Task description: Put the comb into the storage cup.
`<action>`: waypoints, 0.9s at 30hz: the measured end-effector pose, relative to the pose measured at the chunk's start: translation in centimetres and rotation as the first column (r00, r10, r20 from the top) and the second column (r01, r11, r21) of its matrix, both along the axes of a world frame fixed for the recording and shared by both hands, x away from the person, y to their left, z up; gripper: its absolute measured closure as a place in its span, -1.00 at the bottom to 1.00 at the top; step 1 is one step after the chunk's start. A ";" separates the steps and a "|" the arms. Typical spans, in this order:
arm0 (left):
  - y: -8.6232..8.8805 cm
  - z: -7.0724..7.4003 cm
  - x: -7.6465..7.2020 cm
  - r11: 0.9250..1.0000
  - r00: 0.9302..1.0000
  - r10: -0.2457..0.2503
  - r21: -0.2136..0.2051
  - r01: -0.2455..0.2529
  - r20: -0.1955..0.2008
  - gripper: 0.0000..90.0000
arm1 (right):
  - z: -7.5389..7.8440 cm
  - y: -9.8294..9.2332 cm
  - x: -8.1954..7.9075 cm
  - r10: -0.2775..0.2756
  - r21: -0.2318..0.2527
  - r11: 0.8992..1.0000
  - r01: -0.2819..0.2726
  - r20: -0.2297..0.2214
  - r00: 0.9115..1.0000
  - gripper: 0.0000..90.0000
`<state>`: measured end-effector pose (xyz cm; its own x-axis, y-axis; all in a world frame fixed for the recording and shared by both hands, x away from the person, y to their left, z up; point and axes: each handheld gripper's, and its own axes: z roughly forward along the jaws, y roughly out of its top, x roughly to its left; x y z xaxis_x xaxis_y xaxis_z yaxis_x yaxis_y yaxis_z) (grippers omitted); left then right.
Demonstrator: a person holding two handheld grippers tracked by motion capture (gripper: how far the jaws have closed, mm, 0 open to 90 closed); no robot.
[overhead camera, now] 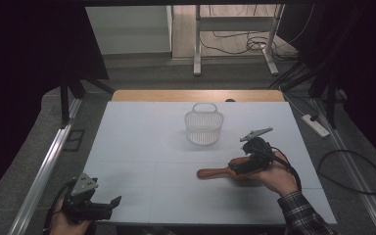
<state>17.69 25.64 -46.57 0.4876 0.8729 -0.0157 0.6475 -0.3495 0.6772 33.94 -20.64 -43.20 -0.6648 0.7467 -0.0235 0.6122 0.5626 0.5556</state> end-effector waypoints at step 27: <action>-0.3 0.0 0.0 1.000 1.000 -0.010 0.026 0.010 -0.001 -0.93 | -0.4 0.8 1.8 0.085 -0.017 0.996 -0.087 -0.064 0.994 0.99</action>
